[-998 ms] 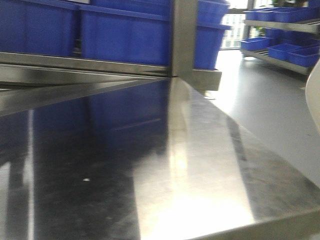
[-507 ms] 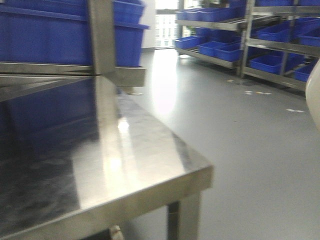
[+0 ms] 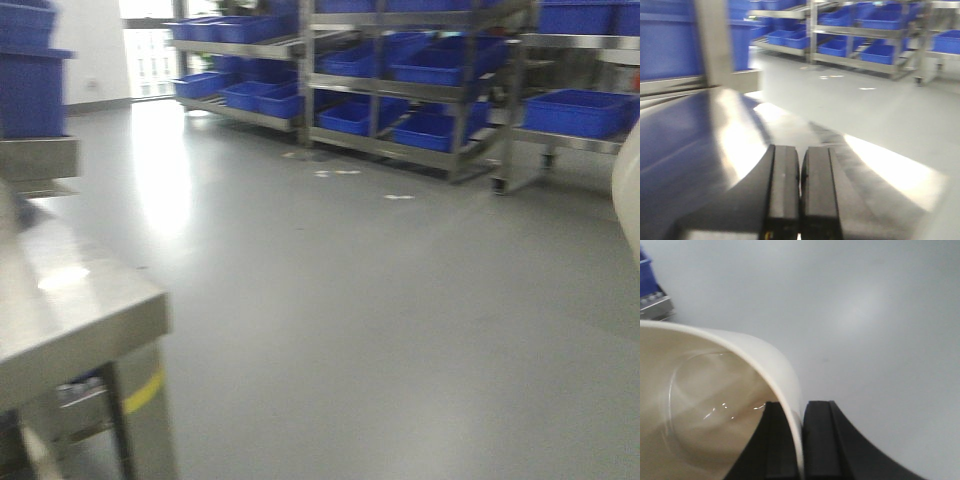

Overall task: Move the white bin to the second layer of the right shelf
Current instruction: 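Drive the base away from the table holding the bin, then drive along the aisle past the blue crate racks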

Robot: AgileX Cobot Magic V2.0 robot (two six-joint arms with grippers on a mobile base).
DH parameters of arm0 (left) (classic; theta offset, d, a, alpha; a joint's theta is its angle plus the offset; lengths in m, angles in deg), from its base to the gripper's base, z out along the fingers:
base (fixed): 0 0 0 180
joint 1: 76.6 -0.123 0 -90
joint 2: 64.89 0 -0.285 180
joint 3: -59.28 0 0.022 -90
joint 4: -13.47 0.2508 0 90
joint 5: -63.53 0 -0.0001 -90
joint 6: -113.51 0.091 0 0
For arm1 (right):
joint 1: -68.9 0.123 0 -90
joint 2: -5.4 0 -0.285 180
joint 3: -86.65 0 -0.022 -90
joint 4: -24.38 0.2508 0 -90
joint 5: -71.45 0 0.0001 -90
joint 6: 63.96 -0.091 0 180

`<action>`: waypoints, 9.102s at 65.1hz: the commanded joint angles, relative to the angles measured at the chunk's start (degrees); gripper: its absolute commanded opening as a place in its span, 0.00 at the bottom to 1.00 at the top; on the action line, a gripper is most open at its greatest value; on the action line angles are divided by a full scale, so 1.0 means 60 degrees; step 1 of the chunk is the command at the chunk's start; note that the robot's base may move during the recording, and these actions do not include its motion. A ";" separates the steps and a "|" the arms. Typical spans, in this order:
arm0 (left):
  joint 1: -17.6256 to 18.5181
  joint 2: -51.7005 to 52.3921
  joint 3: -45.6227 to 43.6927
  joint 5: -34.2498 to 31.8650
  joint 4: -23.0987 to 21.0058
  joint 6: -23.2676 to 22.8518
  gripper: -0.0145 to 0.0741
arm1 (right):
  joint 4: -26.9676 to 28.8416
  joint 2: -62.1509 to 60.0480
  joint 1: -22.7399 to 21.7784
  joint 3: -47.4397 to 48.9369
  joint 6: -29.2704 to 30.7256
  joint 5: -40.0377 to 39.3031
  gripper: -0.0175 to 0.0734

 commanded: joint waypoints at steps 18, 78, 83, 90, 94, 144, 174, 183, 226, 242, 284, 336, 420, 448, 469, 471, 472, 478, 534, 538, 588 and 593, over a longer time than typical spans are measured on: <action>0.0041 0.0153 0.0351 -0.0829 0.0000 -0.0029 0.26 | 0.0079 0.0001 -0.0075 0.0272 0.0044 -0.0832 0.25; 0.0041 0.0153 0.0351 -0.0829 0.0000 -0.0029 0.26 | 0.0079 0.0001 -0.0075 0.0272 0.0044 -0.0832 0.25; 0.0041 0.0153 0.0351 -0.0829 0.0000 -0.0029 0.26 | 0.0079 0.0001 -0.0075 0.0272 0.0044 -0.0832 0.25; 0.0041 0.0153 0.0351 -0.0829 0.0000 -0.0029 0.26 | 0.0079 0.0001 -0.0075 0.0272 0.0044 -0.0832 0.25; 0.0041 0.0153 0.0351 -0.0829 0.0000 -0.0029 0.26 | 0.0079 0.0001 -0.0075 0.0272 0.0044 -0.0832 0.25; 0.0041 0.0153 0.0351 -0.0829 0.0000 -0.0029 0.26 | 0.0079 0.0001 -0.0075 0.0272 0.0044 -0.0832 0.25; 0.0041 0.0153 0.0351 -0.0829 0.0000 -0.0029 0.26 | 0.0079 0.0001 -0.0075 0.0272 0.0044 -0.0832 0.25; 0.0041 0.0153 0.0351 -0.0829 0.0000 -0.0029 0.26 | 0.0079 0.0001 -0.0075 0.0272 0.0044 -0.0832 0.25; 0.0041 0.0153 0.0351 -0.0829 0.0000 -0.0029 0.26 | 0.0079 0.0001 -0.0075 0.0272 0.0044 -0.0832 0.25; 0.0041 0.0153 0.0351 -0.0829 0.0000 -0.0029 0.26 | 0.0079 0.0001 -0.0075 0.0272 0.0044 -0.0832 0.25; 0.0041 0.0153 0.0351 -0.0829 0.0000 -0.0029 0.26 | 0.0079 0.0001 -0.0075 0.0272 0.0044 -0.0832 0.25; 0.0041 0.0153 0.0351 -0.0829 0.0000 -0.0029 0.26 | 0.0079 0.0001 -0.0075 0.0272 0.0044 -0.0832 0.25; 0.0041 0.0153 0.0351 -0.0829 0.0000 -0.0029 0.26 | 0.0079 0.0001 -0.0075 0.0272 0.0044 -0.0832 0.25; 0.0041 0.0153 0.0351 -0.0829 0.0000 -0.0029 0.26 | 0.0079 0.0001 -0.0075 0.0272 0.0044 -0.0832 0.25; 0.0041 0.0153 0.0351 -0.0829 0.0000 -0.0029 0.26 | 0.0079 0.0001 -0.0075 0.0272 0.0044 -0.0832 0.25; 0.0041 0.0153 0.0351 -0.0829 0.0000 -0.0029 0.26 | 0.0079 0.0001 -0.0075 0.0272 0.0044 -0.0832 0.25; 0.0041 0.0153 0.0351 -0.0829 0.0000 -0.0029 0.26 | 0.0079 0.0001 -0.0075 0.0272 0.0044 -0.0832 0.25; 0.0041 0.0153 0.0351 -0.0829 0.0000 -0.0029 0.26 | 0.0079 0.0001 -0.0075 0.0272 0.0044 -0.0832 0.25; 0.0041 0.0153 0.0351 -0.0829 0.0000 -0.0029 0.26 | 0.0079 0.0001 -0.0075 0.0272 0.0044 -0.0832 0.25; 0.0041 0.0153 0.0351 -0.0829 0.0000 -0.0029 0.26 | 0.0079 0.0001 -0.0075 0.0272 0.0044 -0.0832 0.25; 0.0041 0.0153 0.0351 -0.0829 0.0000 -0.0029 0.26 | 0.0079 0.0001 -0.0075 0.0272 0.0044 -0.0832 0.25; 0.0041 0.0153 0.0351 -0.0829 0.0000 -0.0029 0.26 | 0.0079 0.0001 -0.0075 0.0272 0.0044 -0.0832 0.25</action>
